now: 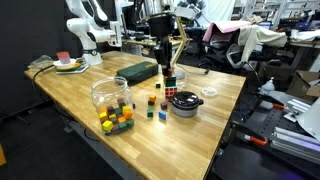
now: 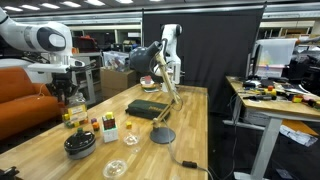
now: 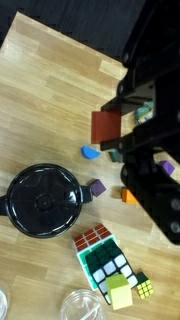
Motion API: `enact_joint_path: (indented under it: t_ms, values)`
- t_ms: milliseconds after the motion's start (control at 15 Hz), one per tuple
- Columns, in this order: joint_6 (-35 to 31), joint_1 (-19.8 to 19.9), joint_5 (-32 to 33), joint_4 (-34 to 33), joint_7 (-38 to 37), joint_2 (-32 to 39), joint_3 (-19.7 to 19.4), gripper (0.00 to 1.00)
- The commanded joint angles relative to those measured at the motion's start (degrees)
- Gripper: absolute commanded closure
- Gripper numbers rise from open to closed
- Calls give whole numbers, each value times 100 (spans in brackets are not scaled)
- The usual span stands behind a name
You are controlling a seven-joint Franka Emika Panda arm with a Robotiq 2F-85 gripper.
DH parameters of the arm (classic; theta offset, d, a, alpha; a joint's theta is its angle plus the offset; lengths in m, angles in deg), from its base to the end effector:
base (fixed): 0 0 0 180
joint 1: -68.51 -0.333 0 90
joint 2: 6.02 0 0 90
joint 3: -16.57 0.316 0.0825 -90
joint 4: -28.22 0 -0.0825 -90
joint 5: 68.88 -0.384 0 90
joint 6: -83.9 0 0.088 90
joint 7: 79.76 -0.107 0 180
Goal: Pick up the yellow block and stack it on top of the rubix cube, then pick up the brown block and stack it on top of the yellow block.
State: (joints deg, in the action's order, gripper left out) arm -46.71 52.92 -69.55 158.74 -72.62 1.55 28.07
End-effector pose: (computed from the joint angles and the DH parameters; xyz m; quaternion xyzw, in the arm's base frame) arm 0.4580 0.2349 0.2885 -0.9548 -0.2897 0.0660 0.0060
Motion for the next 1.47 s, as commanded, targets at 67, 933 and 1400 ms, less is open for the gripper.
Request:
enact_joint_path:
  t_ms: [67, 933, 1400]
  values:
    - [-278, 121, -65, -194, 166, 292, 96, 93]
    - [364, 530, 796, -1949, -57, 1448, -523, 93]
    - [227, 561, 734, -1850, -8, 1412, -485, 71]
